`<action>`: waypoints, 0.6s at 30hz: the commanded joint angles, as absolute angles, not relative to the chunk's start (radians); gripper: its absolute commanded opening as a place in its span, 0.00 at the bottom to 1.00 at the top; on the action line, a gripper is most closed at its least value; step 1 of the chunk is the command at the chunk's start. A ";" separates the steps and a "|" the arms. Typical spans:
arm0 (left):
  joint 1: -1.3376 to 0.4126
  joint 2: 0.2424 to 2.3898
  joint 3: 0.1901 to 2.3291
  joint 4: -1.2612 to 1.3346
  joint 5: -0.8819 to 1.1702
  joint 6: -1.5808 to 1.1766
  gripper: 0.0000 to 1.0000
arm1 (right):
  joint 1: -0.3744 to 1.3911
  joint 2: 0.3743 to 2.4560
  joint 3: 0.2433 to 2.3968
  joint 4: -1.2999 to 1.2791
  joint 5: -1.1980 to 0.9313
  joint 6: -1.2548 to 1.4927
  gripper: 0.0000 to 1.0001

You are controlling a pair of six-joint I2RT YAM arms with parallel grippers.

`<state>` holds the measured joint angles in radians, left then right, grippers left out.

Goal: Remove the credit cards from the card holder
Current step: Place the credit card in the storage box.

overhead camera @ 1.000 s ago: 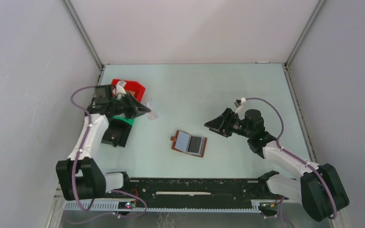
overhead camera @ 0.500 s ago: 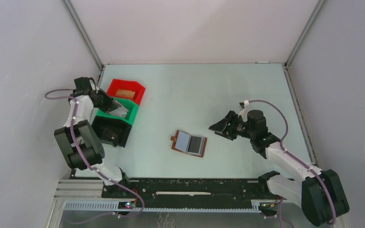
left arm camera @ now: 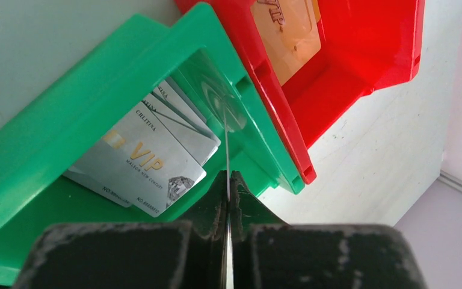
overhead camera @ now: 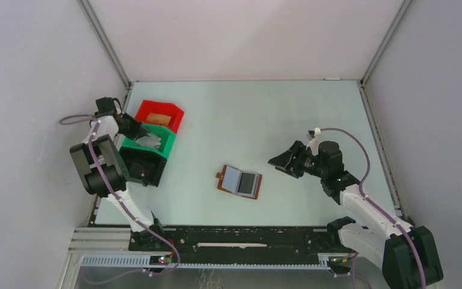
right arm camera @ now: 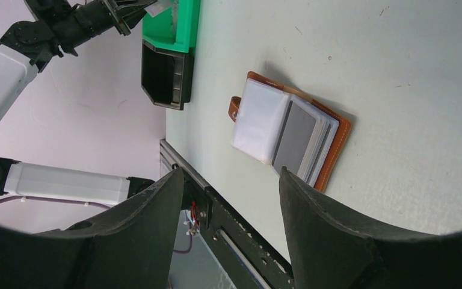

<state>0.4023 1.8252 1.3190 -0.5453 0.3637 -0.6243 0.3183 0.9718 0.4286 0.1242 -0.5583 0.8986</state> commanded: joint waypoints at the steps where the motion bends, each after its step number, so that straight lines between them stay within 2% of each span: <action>1: 0.409 1.837 1.352 -0.470 0.345 -0.661 0.04 | 0.303 0.947 0.422 0.110 -0.560 0.880 0.69; 4: 0.411 1.817 1.332 -0.473 0.313 -0.668 0.19 | 0.299 0.936 0.422 0.095 -0.552 0.879 0.68; 6: 0.411 1.792 1.317 -0.487 0.292 -0.654 0.24 | 0.298 0.928 0.420 0.090 -0.544 0.880 0.69; 13: 0.411 1.656 1.266 -0.621 0.231 -0.564 0.27 | 0.298 0.958 0.419 0.126 -0.553 0.894 0.69; 18: 0.399 1.447 1.179 -0.650 0.278 -0.523 0.27 | 0.312 0.970 0.419 0.135 -0.546 0.896 0.68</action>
<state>0.4042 1.6402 1.2388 -0.6037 0.2626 -0.5873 0.3035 0.9657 0.4236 0.1005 -0.5545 0.8993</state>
